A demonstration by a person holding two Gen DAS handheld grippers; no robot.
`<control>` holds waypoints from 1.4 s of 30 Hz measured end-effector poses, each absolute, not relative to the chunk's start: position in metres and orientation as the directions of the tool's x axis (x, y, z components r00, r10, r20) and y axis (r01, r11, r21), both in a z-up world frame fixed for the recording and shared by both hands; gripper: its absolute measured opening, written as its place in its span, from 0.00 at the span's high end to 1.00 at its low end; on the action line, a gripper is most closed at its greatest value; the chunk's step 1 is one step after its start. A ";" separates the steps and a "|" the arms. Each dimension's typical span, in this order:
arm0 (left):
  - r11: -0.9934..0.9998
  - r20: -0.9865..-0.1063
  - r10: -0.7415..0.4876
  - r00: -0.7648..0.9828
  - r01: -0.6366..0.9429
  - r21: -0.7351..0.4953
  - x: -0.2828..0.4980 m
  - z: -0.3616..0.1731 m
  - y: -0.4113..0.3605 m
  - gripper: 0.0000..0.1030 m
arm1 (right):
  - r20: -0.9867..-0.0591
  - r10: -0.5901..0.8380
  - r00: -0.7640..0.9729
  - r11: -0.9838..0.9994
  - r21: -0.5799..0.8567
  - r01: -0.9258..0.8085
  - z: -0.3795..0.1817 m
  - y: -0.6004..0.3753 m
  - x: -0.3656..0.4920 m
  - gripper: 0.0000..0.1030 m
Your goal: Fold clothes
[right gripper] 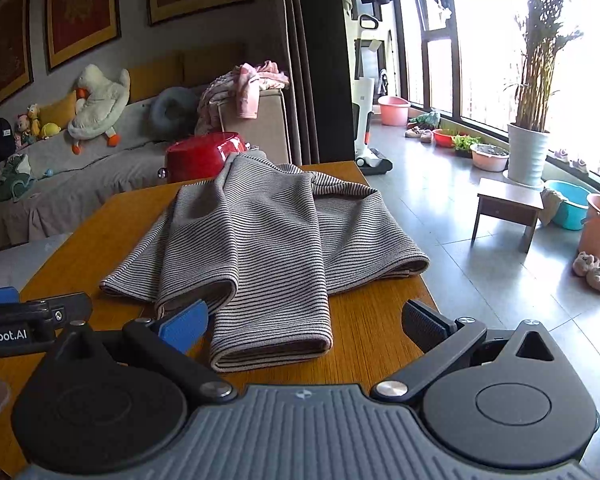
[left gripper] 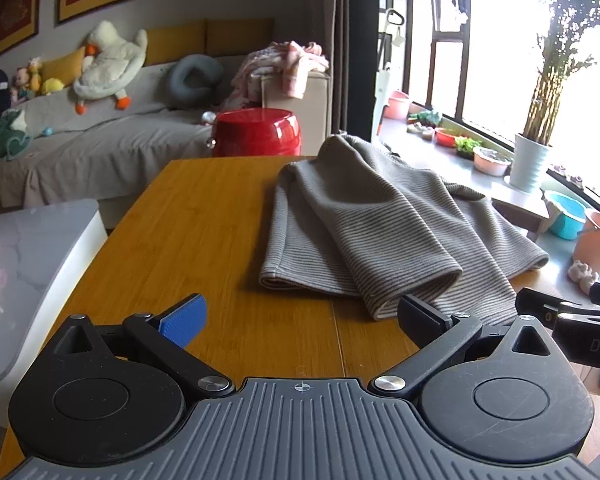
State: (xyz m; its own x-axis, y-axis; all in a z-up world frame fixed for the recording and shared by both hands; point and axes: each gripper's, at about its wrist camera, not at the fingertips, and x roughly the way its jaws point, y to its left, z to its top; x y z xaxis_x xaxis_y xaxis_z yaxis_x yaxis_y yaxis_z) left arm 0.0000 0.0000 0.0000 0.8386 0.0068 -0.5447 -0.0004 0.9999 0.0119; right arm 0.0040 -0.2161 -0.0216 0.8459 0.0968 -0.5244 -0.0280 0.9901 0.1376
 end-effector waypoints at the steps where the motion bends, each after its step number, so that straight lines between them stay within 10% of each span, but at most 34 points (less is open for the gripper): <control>1: 1.000 -0.547 0.004 0.837 0.001 0.010 0.000 0.000 0.000 0.00 | -0.530 0.095 0.842 0.992 0.118 -0.038 -0.020 -0.213 0.005 0.00; 42: 0.999 -0.684 -0.029 0.729 -0.008 -0.051 0.006 -0.016 0.005 0.00 | -0.574 0.079 0.815 0.997 0.065 -0.051 -0.026 -0.205 0.008 0.00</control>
State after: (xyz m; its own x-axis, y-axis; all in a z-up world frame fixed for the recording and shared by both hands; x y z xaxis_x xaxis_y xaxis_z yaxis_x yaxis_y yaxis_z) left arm 0.0057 0.0053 -0.0160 0.7289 -0.0288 -0.6840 -0.0081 0.9987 -0.0506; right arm 0.0076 -0.2052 -0.0265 0.8152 0.0789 -0.5738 -0.0509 0.9966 0.0647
